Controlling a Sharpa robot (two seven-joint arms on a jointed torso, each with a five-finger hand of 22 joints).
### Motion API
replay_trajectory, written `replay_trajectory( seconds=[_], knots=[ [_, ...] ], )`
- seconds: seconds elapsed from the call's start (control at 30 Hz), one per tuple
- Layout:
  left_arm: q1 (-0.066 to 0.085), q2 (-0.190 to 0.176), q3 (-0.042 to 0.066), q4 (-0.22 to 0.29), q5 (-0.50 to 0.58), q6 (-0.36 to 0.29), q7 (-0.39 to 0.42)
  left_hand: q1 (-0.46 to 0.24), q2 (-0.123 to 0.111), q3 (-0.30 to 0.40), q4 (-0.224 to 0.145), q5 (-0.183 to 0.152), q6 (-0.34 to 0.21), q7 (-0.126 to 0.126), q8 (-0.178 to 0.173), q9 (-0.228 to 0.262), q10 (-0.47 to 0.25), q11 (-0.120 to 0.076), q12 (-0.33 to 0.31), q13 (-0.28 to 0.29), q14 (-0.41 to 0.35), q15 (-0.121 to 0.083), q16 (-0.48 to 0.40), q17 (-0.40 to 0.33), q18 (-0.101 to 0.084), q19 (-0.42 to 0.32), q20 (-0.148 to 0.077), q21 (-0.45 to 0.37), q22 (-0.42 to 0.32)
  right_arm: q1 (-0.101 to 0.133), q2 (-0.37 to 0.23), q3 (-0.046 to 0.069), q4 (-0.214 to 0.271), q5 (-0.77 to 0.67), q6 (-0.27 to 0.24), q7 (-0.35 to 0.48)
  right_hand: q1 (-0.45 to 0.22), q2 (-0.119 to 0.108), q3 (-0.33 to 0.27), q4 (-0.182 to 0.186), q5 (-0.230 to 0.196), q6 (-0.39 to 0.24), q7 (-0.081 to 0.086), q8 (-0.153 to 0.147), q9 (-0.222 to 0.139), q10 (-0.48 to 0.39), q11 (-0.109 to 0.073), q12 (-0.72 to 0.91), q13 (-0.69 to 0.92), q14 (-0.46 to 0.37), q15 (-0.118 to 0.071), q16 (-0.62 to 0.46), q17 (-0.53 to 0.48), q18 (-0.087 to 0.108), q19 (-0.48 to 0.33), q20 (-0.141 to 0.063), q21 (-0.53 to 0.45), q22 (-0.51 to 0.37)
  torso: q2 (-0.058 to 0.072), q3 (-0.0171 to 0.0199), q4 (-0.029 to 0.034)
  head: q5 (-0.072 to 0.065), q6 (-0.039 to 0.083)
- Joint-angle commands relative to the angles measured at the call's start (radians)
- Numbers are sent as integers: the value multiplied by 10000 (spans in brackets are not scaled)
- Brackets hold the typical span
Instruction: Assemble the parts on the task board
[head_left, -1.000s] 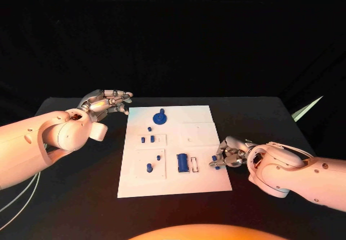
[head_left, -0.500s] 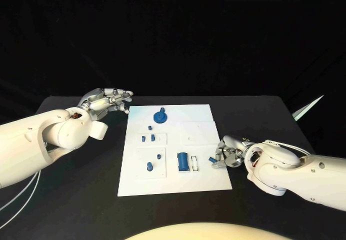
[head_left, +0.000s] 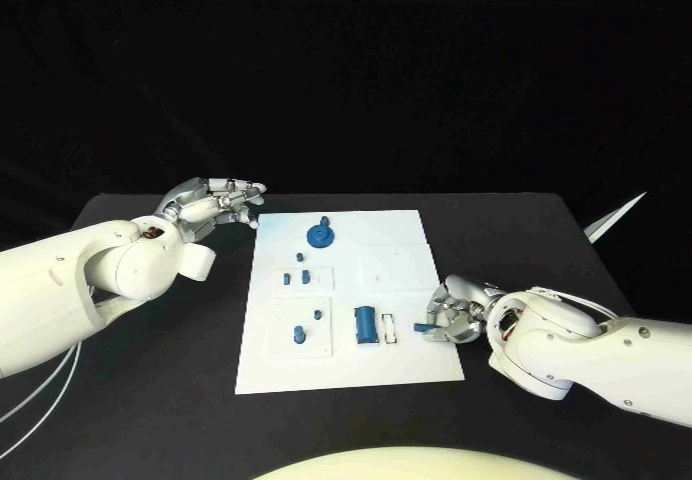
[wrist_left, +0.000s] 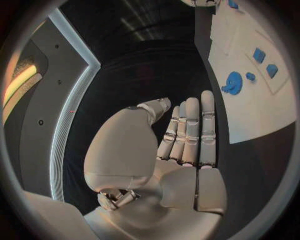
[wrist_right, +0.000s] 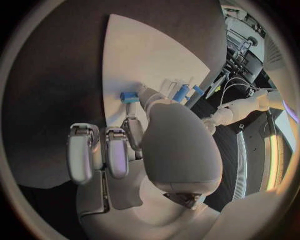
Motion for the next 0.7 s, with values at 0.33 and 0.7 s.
replay_trajectory(
  seconds=[0.33, 0.7],
  knots=[
    [7, 41, 6, 9, 9, 35, -5, -90, 161, -55, 99, -46, -125, 19, 71, -87, -47, 35, -32, -121, 79, 34, -163, -99, 56, 173, 37, -159, -169, 314, 281, -20, 358, 1811, -283, 342, -1263, 371, 2414, -729, 526, -178, -95, 140, -234, 324, -152, -40, 511, 929, -116, 143, 2424, -311, 994, -90, 373, 2557, 14, -5, 11, -20, 34],
    [7, 22, 6, 24, 9, 34, -25, -90, 161, -55, 99, -46, -125, 19, 71, -87, -47, 35, -32, -121, 79, 34, -163, -99, 56, 173, 37, -159, -169, 294, 649, -22, 148, 2078, -230, 232, -2297, 334, 2550, -718, 503, -105, -95, 117, -227, 360, -150, -16, 542, 937, -111, 159, 2458, -323, 1007, -85, 437, 2573, 14, -1, -9, -12, -5]
  ],
)
